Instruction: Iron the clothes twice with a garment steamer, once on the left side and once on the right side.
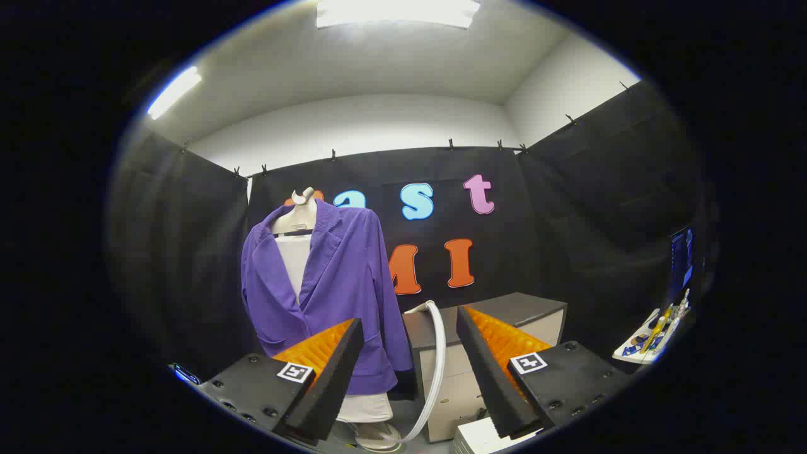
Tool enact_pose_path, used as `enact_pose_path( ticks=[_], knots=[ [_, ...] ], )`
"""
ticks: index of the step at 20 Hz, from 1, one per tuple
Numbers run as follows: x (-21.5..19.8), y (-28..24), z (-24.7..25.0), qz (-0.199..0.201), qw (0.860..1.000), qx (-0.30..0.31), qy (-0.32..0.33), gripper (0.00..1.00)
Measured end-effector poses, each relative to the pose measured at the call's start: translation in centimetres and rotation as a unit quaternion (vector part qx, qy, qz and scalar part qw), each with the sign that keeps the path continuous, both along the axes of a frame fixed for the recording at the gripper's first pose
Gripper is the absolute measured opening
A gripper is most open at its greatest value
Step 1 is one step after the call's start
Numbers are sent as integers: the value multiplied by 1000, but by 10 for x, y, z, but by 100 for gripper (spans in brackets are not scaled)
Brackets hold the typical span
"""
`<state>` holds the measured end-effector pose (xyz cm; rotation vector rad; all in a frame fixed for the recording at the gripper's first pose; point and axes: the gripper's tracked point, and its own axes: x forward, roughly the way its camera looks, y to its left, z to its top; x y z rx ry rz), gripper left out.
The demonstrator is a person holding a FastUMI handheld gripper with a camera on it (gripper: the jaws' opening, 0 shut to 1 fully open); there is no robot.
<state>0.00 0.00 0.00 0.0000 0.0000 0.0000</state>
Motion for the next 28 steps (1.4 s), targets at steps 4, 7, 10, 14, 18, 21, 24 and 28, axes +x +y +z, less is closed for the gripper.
enact_pose_path(
  ticks=[4,7,10,14,18,21,24,28],
  knots=[
    [2,-1,1,-2,1000,2,-1,98],
    [4,-2,0,-2,1000,4,-1,98],
    [5,-1,-1,-1,1000,5,1,98],
    [6,1,-2,1,1000,6,3,98],
    [9,3,-1,-1,1000,4,4,98],
    [9,9,-3,-4,1000,0,9,98],
    [7,24,-3,-3,1000,-4,11,98],
    [3,51,-4,-9,1000,-12,11,98]
  ],
)
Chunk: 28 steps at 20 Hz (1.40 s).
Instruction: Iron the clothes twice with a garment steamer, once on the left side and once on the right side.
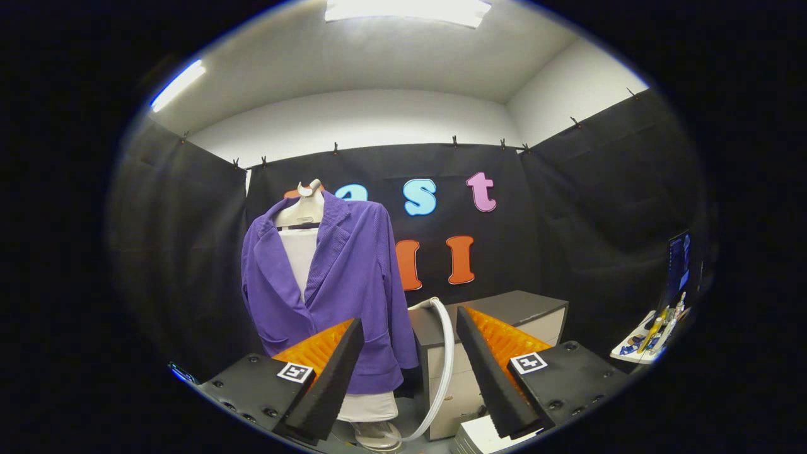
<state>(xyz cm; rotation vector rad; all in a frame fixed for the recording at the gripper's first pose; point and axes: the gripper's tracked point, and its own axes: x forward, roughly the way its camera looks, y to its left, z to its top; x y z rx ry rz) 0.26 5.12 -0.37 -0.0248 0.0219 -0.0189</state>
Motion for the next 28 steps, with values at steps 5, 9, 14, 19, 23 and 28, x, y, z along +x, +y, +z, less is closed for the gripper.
enact_pose_path(
  ticks=[5,9,14,19,23,28],
  knots=[
    [-5,23,-1,-25,1000,-5,6,98],
    [3,33,15,-46,999,-6,-8,98],
    [55,18,49,-55,998,-22,-28,98],
    [148,-19,79,-53,997,-16,-49,98],
    [255,-54,79,-29,998,-40,-30,97],
    [400,-80,21,23,997,-46,56,98]
  ],
)
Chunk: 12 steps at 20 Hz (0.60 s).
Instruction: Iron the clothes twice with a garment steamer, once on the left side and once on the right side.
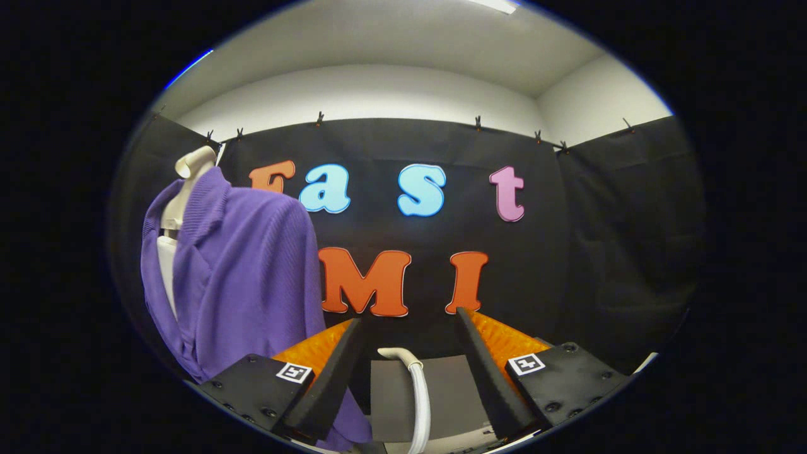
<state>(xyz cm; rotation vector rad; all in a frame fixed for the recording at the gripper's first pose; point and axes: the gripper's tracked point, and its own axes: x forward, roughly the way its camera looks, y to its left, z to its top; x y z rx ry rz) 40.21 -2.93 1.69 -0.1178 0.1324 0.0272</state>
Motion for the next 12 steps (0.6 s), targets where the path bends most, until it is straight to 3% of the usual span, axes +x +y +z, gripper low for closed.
enact_pose_path(
  ticks=[6,9,12],
  knots=[
    [140,-22,-96,27,991,18,128,98],
    [180,-34,-151,30,979,5,202,98],
    [201,-35,-208,42,957,9,286,98]
  ],
)
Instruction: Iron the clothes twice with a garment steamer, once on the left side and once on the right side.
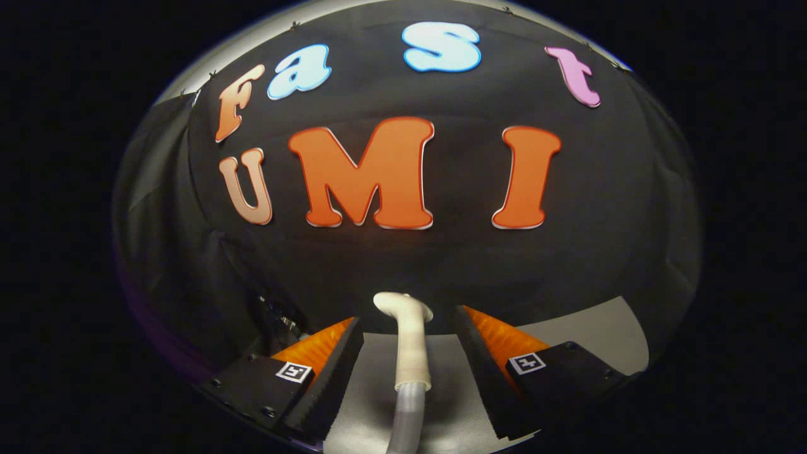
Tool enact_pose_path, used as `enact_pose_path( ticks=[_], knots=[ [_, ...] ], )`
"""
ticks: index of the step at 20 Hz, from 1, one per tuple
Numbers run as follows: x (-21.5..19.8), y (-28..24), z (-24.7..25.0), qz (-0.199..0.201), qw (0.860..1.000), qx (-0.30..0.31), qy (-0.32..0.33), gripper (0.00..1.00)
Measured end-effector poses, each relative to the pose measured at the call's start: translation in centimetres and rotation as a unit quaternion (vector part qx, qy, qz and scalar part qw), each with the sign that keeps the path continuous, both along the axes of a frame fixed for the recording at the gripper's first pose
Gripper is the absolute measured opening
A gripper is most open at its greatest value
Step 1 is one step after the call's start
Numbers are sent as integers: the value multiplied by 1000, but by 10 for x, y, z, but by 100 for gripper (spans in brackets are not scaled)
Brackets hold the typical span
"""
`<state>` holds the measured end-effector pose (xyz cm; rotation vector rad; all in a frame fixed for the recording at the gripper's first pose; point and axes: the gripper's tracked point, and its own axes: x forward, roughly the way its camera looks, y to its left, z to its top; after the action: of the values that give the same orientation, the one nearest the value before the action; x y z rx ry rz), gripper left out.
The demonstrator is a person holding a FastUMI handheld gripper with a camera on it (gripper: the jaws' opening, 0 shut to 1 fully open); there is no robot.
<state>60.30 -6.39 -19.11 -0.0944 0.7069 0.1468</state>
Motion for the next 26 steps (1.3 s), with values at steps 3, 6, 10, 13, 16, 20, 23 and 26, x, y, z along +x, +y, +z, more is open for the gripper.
enact_pose_path(
  ticks=[3,6,10,13,16,20,23,26],
  knots=[
    [11,-16,-40,-2,998,-13,60,98],
    [11,-18,-69,4,994,-4,112,98],
    [14,-13,-86,9,991,14,132,93],
    [7,-4,-83,30,990,22,137,69],
    [5,-6,-89,25,989,46,141,67],
    [0,-11,-77,11,992,38,118,50],
    [-3,-16,-73,8,995,-8,94,47],
    [-9,-16,-56,4,998,-10,67,47]
  ],
)
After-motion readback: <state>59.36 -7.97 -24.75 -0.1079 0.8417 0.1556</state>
